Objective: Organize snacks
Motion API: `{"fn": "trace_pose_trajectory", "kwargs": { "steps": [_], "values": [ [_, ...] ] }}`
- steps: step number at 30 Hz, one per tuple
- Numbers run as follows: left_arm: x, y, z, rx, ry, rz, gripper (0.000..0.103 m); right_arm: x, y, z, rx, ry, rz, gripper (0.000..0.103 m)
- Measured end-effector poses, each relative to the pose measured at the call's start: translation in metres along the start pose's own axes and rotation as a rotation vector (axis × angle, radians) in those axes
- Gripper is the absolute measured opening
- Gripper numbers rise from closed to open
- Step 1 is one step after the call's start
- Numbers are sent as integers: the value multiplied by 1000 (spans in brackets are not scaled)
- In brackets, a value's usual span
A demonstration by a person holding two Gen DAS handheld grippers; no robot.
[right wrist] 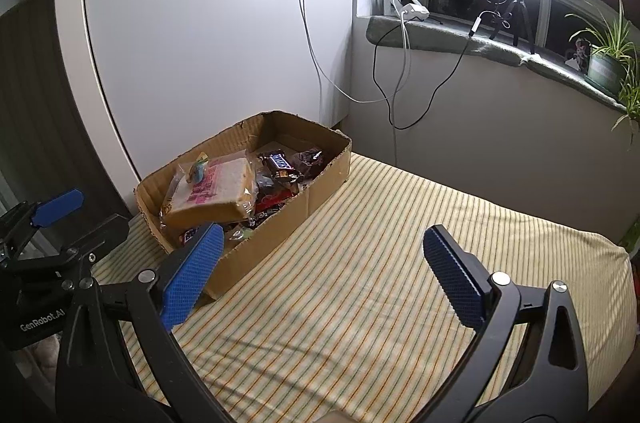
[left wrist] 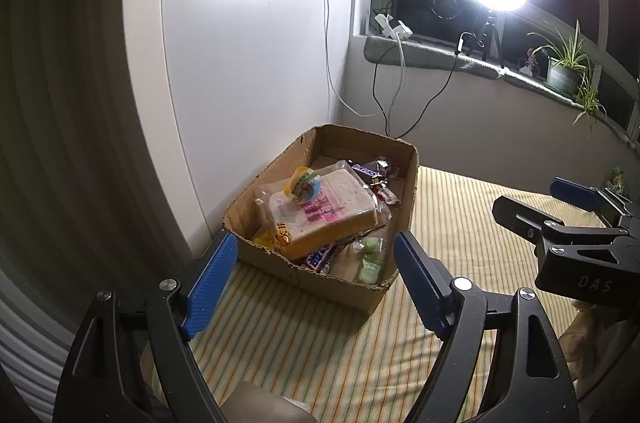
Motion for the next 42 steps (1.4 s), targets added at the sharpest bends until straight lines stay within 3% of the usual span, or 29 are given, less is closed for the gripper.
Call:
{"fn": "trace_pose_trajectory", "kwargs": {
  "steps": [42],
  "values": [
    [-6,-4,3,9,0,6,81,-5,-7,-10,-2,1,2,102]
  ]
}}
Point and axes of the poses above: each gripper's, at about its wrist camera, not at the fingertips, and x roughly the way its jaws point, z to its right, y to its top, the point moved 1 cm from there along x, roughly the way its jaws point, and after that the axes turned 4 degrees about -x, right-handed, at the moved point
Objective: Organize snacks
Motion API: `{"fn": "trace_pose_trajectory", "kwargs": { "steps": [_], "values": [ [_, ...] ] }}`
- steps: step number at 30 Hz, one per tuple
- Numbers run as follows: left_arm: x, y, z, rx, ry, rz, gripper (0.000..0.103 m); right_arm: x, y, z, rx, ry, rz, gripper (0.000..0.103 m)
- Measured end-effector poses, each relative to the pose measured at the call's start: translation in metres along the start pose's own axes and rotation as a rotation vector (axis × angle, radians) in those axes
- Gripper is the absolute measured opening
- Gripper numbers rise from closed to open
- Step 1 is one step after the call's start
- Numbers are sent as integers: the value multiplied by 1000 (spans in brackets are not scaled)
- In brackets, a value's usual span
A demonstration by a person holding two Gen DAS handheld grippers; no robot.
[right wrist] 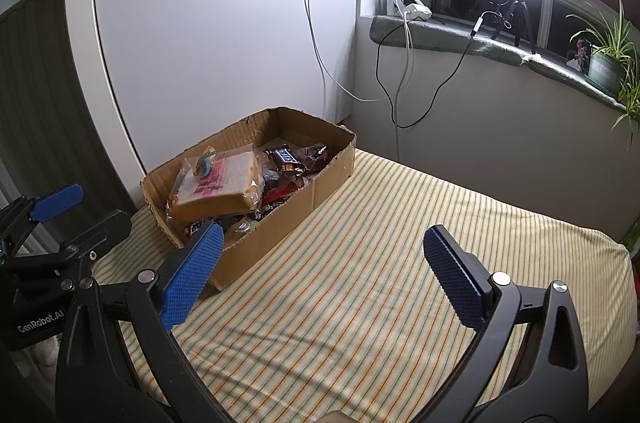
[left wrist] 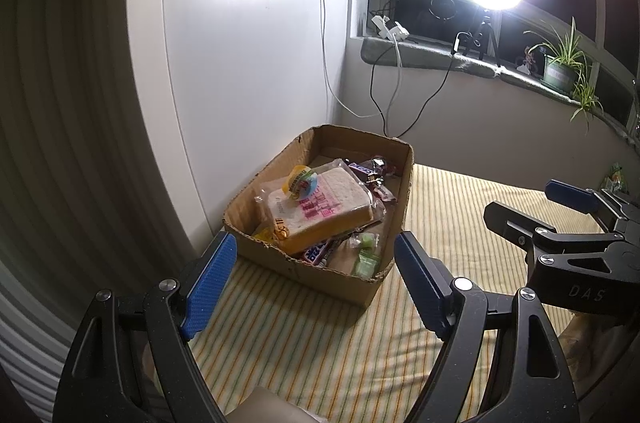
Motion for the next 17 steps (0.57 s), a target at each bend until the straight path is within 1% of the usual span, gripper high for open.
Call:
{"fn": "trace_pose_trajectory", "kwargs": {
  "steps": [12,17],
  "values": [
    [1,-1,2,4,2,-2,81,1,-4,1,8,-3,-3,102],
    [0,-2,5,22,-2,5,81,2,-6,3,12,-3,-5,102]
  ]
}}
Point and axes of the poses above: each gripper's, at about its wrist camera, not at the fingertips, and x roughly the way its jaws point, z to its right, y to its top, the point moved 1 cm from there along x, roughly the way its jaws point, and after that the axes turned 4 degrees about -x, right-handed, at the moved point
